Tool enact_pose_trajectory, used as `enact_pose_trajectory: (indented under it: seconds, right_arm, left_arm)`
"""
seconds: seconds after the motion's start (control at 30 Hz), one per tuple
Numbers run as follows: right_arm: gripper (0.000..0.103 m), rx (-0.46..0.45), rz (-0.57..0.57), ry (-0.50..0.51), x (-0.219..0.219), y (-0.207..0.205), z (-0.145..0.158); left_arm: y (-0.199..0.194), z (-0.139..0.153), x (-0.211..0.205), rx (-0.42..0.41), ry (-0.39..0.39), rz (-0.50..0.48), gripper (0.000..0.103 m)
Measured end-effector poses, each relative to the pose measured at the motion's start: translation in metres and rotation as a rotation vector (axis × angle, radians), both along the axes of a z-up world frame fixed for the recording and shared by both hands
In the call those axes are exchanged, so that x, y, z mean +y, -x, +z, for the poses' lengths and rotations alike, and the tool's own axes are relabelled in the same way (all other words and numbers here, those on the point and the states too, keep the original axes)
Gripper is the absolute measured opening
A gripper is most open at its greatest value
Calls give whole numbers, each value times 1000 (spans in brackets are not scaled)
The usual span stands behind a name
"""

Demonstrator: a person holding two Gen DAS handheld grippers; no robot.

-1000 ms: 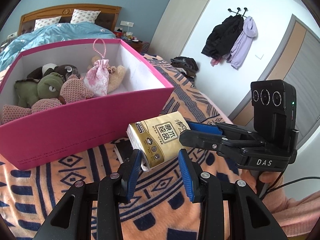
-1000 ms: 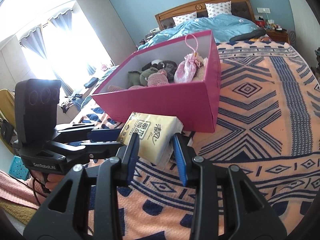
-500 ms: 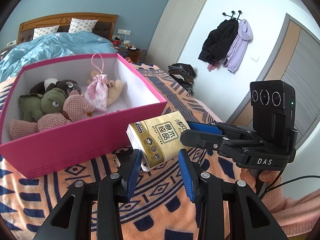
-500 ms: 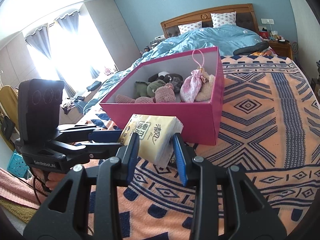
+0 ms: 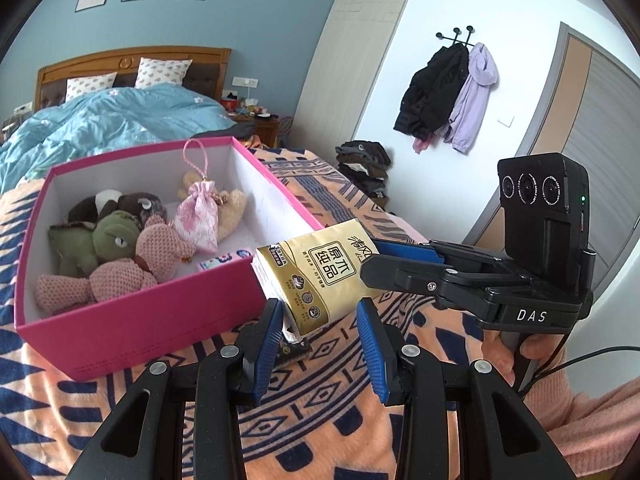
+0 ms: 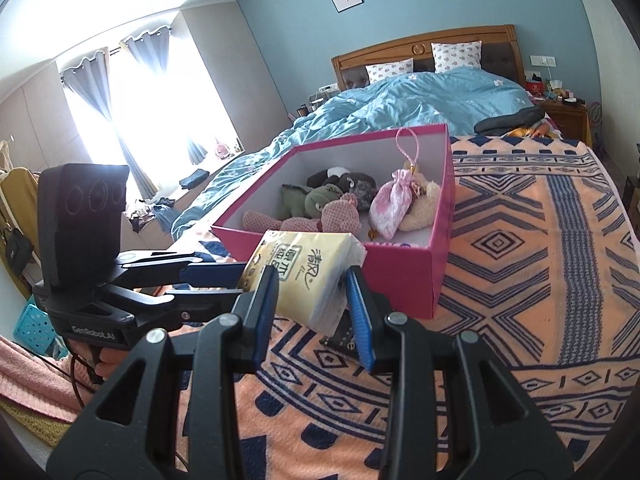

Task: Organize objects
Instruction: 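Carry the cream printed box over the magenta box with the left gripper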

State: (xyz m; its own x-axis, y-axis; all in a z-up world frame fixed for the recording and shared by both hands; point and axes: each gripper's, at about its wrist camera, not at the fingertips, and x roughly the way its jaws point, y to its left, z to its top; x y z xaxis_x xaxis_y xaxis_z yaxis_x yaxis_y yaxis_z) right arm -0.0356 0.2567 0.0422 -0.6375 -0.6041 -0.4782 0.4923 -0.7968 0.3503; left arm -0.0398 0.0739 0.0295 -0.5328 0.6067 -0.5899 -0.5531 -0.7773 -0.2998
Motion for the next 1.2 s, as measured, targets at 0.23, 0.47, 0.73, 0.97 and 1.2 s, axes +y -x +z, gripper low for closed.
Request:
enact_pose_trajectory:
  seconds: [0.23, 0.47, 0.73, 0.97, 1.2]
  right_arm:
    - [38, 22, 4, -6, -2, 4, 8]
    - [38, 41, 13, -14, -3, 8, 15]
    - [38, 48, 14, -14, -4, 17, 19]
    - [38, 46, 17, -15, -3, 27, 22]
    - [38, 40, 20, -11, -2, 39, 22]
  left_arm:
    - [2, 5, -2, 12, -1, 9, 38]
    - [4, 11, -3, 33, 7, 14, 38]
    - [14, 17, -4, 41, 11, 16, 38]
    - [22, 20, -3, 45, 16, 17, 38]
    - [34, 22, -4, 46, 23, 31, 38]
